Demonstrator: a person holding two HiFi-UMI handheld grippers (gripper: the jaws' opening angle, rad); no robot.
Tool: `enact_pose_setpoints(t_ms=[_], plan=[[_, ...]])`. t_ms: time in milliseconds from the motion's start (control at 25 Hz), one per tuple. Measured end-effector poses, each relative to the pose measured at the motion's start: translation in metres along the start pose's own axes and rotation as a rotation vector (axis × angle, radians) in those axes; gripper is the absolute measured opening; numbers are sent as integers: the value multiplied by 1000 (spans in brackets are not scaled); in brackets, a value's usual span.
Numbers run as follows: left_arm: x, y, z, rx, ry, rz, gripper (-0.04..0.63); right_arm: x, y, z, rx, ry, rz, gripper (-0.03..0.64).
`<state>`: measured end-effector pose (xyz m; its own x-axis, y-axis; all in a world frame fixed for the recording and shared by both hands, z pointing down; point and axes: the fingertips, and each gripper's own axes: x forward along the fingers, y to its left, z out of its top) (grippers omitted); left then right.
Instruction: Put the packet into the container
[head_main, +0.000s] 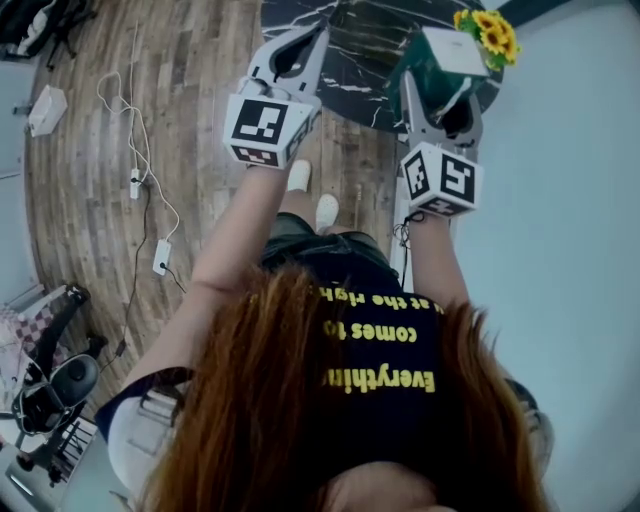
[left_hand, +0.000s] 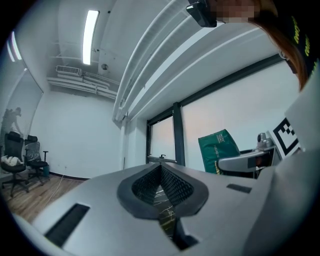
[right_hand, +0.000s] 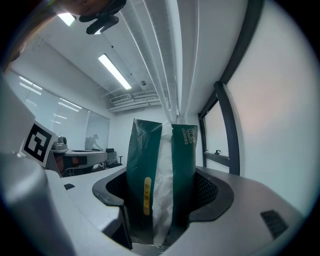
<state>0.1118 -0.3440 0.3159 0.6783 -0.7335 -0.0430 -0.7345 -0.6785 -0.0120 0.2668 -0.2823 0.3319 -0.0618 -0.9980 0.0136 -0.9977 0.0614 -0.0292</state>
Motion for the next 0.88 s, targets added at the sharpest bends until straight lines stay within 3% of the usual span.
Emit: enact_pose_setpoints(t_ms=[160,520,880], plan=[[51,21,-23,7,11,-14,0,48,-24,-21,12,11,-17,344],[129,79,-5,27,-26,-113,0,131,-36,1,-5,-11,-119,344],[187,110,-20,24,-7,-166,0,184,-58,-16,15,13,-185,344]])
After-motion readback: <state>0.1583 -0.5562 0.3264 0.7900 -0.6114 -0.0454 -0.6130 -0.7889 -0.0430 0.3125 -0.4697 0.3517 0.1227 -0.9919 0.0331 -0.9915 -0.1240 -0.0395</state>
